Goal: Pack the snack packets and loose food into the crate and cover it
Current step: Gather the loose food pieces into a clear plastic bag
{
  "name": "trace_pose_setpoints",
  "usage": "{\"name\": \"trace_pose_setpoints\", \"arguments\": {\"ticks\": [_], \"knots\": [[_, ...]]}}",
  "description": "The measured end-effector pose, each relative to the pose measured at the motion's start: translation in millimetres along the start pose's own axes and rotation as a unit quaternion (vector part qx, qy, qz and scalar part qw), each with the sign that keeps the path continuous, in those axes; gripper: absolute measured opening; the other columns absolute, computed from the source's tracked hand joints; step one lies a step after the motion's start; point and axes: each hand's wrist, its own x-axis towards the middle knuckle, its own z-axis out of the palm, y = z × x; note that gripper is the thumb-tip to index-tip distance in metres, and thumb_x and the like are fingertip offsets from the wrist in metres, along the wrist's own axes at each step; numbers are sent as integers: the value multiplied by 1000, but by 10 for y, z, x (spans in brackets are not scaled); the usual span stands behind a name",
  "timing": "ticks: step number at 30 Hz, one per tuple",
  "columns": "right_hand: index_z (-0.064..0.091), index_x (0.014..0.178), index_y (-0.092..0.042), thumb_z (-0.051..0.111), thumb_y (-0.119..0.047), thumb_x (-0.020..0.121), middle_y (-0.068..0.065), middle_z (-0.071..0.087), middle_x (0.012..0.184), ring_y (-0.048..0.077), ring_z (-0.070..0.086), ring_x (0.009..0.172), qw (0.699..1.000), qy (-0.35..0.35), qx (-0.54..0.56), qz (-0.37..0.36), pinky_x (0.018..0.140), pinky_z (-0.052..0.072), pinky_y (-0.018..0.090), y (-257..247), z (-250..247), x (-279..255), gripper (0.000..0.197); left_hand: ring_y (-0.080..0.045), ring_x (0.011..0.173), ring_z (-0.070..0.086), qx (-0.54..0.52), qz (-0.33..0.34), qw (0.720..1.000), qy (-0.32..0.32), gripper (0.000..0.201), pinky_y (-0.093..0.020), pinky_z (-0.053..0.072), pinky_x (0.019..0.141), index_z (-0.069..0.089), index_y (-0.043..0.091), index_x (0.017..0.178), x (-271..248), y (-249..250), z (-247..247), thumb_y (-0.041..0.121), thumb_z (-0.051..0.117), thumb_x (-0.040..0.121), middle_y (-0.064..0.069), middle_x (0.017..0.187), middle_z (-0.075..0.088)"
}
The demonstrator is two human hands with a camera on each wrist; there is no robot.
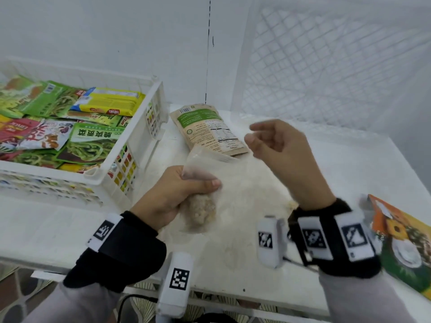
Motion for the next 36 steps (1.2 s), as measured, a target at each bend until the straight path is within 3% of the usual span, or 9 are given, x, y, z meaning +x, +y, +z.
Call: {"name": "trace_pose_setpoints", "arguments": {"ticks": [3,5,9,13,18,25,30,34,36], "knots": [[58,98,-16,73,-48,57,3,67,88,11,65,77,986,6,103,130,67,56,29,179,198,-246,54,-17,62,67,-48,30,998,40,25,-23,56,60,67,-4,77,17,-58,42,4,76,55,-11,70,71],[61,94,-14,74,-41,61,6,70,83,12,67,73,973,-26,152,174,60,55,25,264,311,-357,45,-19,66,69,-59,45,997,34,22,-24,55,59,67,-1,76,12,-86,78,2,76,57,-12,73,72],[67,83,-10,70,-22,80,6,71,77,15,68,68,970,5,182,160,56,54,25,323,327,-372,13,-19,71,70,-33,45,998,5,20,-24,55,61,73,2,81,11,-81,89,10,76,63,-13,78,73],[68,79,-9,70,-13,79,3,70,69,13,67,60,965,24,202,164,58,57,26,378,245,-321,5,-20,77,72,-62,42,997,28,27,-26,58,65,71,1,89,45,-9,-4,17,69,67,-15,86,74],[69,74,-4,76,-19,65,6,67,62,18,64,62,965,54,199,166,74,57,33,494,207,-298,19,-19,67,71,-23,22,998,60,10,-24,58,62,67,-1,80,88,3,-88,7,65,74,-13,73,73],[68,69,-1,76,-20,59,9,67,63,16,67,62,963,62,208,158,73,59,30,573,177,-234,23,-15,61,70,94,51,993,58,7,-21,57,60,68,5,72,163,-23,-130,1,68,78,-9,67,72],[66,64,-3,77,-20,58,9,66,65,17,67,63,954,25,241,178,67,56,25,605,153,-192,21,-9,59,68,150,96,981,80,8,-20,57,63,65,5,74,259,-51,-140,-1,66,80,-2,60,70],[73,80,-10,79,-34,58,6,72,78,11,64,69,969,-49,167,174,65,50,23,574,170,-171,33,-7,62,67,201,118,970,64,6,-17,54,66,63,-7,86,310,-54,-152,-1,62,85,-10,71,70],[75,84,-11,79,-33,61,9,74,85,16,67,77,972,-65,149,170,71,50,30,559,210,-160,32,-8,64,66,211,118,969,42,7,-19,53,69,63,-7,87,318,-40,-159,-1,61,85,-9,71,70]]}}
